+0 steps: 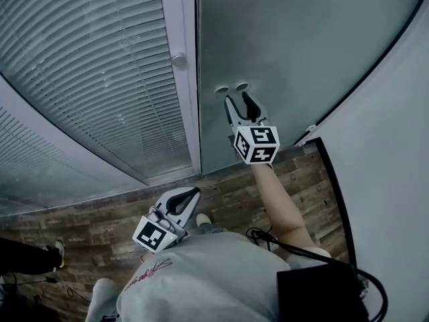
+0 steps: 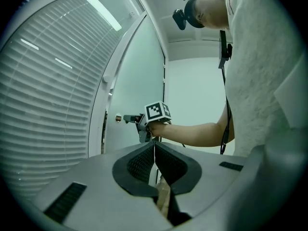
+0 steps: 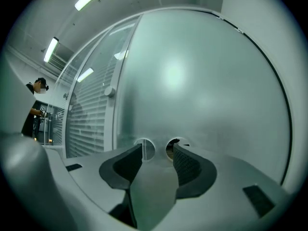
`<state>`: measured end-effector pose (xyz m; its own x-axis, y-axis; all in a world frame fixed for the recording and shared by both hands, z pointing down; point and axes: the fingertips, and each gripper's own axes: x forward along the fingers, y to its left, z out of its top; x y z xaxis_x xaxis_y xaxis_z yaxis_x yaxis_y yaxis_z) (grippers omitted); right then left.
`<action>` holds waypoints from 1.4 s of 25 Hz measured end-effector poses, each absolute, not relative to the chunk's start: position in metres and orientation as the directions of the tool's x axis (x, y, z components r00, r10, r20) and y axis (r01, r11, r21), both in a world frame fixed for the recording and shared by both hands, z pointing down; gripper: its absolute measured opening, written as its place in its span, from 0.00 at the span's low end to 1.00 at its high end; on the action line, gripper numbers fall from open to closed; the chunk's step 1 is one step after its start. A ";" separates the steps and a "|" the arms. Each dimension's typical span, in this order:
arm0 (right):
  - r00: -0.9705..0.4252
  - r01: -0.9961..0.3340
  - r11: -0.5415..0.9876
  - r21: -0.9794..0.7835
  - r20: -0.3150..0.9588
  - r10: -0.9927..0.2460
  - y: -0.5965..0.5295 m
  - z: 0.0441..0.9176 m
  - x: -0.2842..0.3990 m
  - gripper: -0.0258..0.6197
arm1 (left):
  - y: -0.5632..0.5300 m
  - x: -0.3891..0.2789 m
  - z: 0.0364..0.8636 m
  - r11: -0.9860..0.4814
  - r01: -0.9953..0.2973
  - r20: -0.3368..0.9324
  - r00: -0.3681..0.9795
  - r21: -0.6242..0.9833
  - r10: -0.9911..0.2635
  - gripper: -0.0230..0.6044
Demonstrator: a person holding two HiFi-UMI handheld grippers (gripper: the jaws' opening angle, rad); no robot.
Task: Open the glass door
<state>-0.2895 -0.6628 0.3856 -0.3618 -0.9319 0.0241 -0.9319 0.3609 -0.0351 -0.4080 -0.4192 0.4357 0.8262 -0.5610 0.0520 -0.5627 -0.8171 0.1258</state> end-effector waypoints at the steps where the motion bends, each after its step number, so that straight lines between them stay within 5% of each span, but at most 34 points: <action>1: -0.357 -0.934 0.356 -0.032 0.032 -0.934 -0.671 0.387 -0.290 0.33 | -0.424 -0.411 0.436 -0.810 -0.572 0.052 0.820 0.129 -0.571 0.07; 10: -0.338 -0.933 0.344 0.106 0.071 -0.939 -0.701 0.392 -0.298 0.29 | -0.453 -0.424 0.438 -0.773 -0.620 0.035 0.783 0.136 -0.621 0.07; 35: -0.355 -0.935 0.356 -0.001 0.058 -0.933 -0.668 0.395 -0.287 0.21 | -0.415 -0.452 0.426 -0.685 -0.719 0.022 0.691 0.122 -0.722 0.07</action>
<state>-0.2868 -0.6679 0.3949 -0.3550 -0.9330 0.0585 -0.9347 0.3555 -0.0013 -0.4518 -0.4146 0.4259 0.6915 -0.7221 0.0216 -0.7187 -0.6846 0.1221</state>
